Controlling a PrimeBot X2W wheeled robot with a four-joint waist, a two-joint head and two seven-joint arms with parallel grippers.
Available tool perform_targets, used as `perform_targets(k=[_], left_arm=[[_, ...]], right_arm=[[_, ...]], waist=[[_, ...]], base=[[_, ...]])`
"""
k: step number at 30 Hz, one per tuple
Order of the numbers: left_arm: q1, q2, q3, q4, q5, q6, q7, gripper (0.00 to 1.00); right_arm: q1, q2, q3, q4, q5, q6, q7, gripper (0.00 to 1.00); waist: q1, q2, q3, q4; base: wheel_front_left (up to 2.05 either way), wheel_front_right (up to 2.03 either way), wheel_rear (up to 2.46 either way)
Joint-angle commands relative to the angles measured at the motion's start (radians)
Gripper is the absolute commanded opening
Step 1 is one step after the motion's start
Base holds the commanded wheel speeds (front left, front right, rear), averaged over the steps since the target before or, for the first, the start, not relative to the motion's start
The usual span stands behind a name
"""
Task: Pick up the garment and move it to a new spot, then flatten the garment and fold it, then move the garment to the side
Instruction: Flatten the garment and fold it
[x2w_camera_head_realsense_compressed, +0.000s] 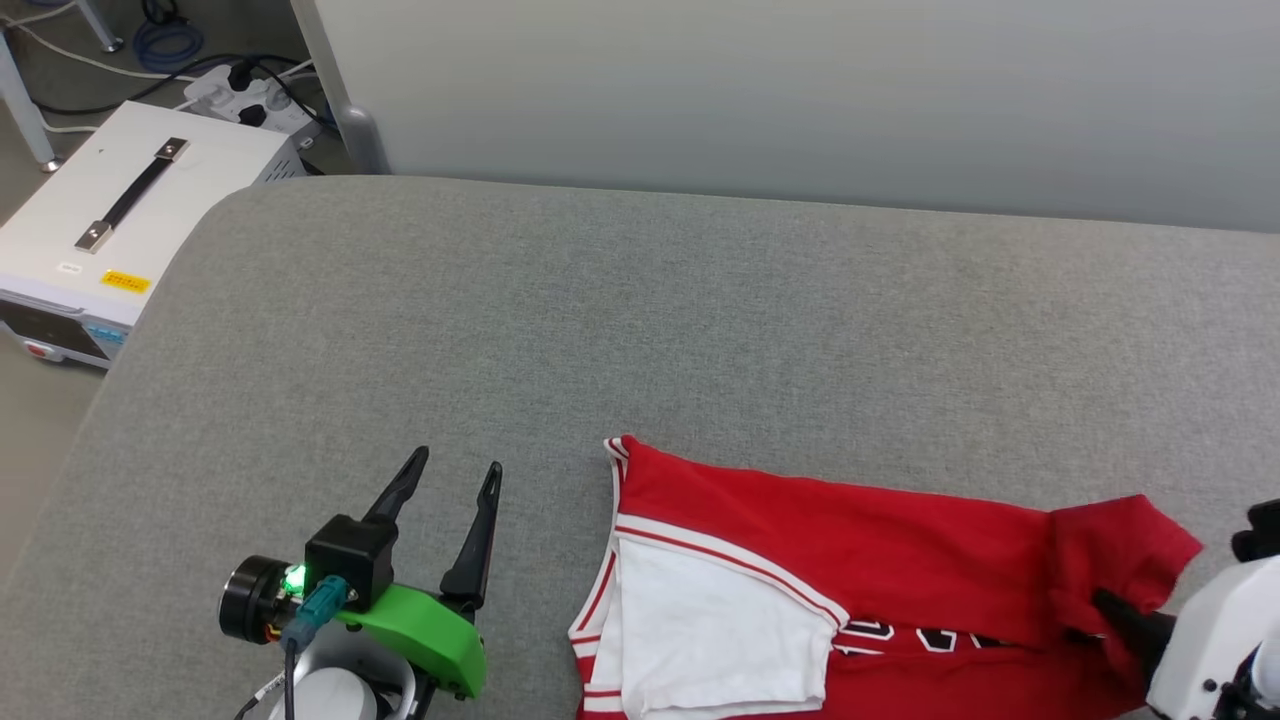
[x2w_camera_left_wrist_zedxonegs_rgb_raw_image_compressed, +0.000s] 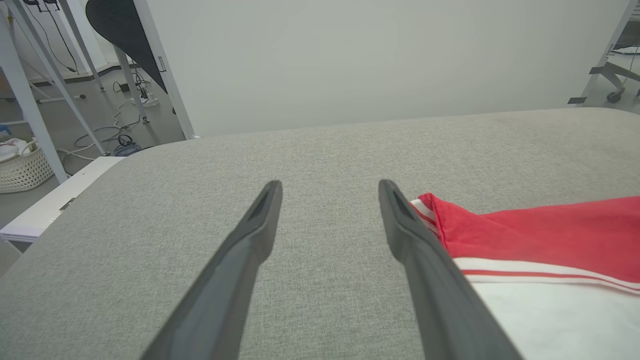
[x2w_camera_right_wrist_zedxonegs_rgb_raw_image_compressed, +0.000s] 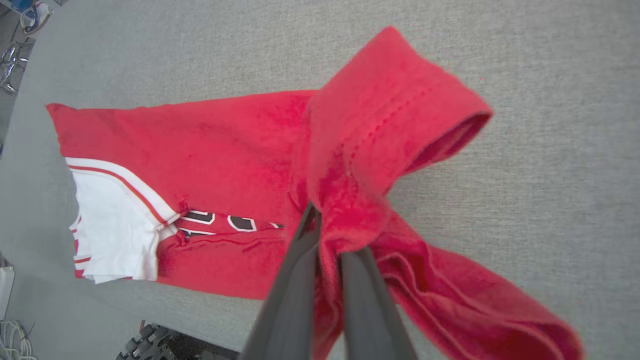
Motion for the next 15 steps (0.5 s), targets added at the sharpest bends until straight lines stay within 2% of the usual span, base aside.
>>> perform_targets(k=[1,10,15], left_arm=[[0.015,-0.008,0.005,0.002,0.01,-0.007,-0.006,1.0],[0.022,-0.025,0.034,0.005,0.022,-0.02,-0.006,1.0],[0.027,-0.03,0.05,0.007,0.027,-0.027,-0.006,1.0]], right_arm=[[0.011,0.019,0.011,-0.021,0.011,-0.001,0.016,0.0],[-0.002,0.152,0.108,-0.129,0.042,-0.001,0.124,0.0],[-0.03,0.187,0.17,-0.132,0.078,-0.001,0.146,0.0]], waist=[[0.0,0.0,-0.004,0.006],[0.0,0.0,-0.007,0.035],[0.0,0.0,-0.007,0.048]], base=[[0.0,0.0,0.0],[0.0,0.0,0.0],[0.0,0.0,0.0]])
